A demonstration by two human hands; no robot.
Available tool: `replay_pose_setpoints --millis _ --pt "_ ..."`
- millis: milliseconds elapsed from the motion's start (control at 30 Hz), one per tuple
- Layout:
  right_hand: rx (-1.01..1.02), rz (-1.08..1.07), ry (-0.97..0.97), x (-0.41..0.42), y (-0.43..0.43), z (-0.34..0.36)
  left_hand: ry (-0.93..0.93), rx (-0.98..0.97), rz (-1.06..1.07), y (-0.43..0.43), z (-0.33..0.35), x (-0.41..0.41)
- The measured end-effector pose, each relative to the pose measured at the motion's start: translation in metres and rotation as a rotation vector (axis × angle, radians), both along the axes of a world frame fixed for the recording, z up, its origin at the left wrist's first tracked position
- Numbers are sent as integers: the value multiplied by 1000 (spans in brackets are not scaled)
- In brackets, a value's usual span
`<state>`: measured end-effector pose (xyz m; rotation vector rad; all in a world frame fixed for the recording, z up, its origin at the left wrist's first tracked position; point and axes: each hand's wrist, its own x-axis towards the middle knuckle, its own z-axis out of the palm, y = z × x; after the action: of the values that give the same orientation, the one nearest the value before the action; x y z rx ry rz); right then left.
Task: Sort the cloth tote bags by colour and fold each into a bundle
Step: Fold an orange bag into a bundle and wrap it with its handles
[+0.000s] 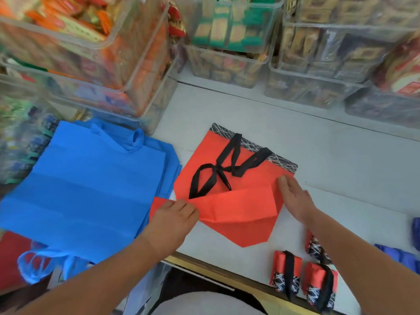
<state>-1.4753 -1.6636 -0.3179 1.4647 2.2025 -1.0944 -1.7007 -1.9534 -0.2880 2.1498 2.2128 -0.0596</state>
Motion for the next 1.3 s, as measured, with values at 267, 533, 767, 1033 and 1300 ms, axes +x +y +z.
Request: replay_pose_setpoints --millis 267,533,767,1033,1300 --pt "696 408 319 -7 -103 30 -10 -259 59 -1 -39 49" --pt "366 457 -144 -13 -147 -30 -331 -177 188 -36 -74 48" --pt "559 530 -108 -27 -125 -45 -312 -44 133 -72 -79 15" --pt "580 218 149 -67 -144 -54 -503 -28 96 -47 -63 1" --pt "-386 -306 474 -53 -138 -11 -974 -6 368 17 35 -21"
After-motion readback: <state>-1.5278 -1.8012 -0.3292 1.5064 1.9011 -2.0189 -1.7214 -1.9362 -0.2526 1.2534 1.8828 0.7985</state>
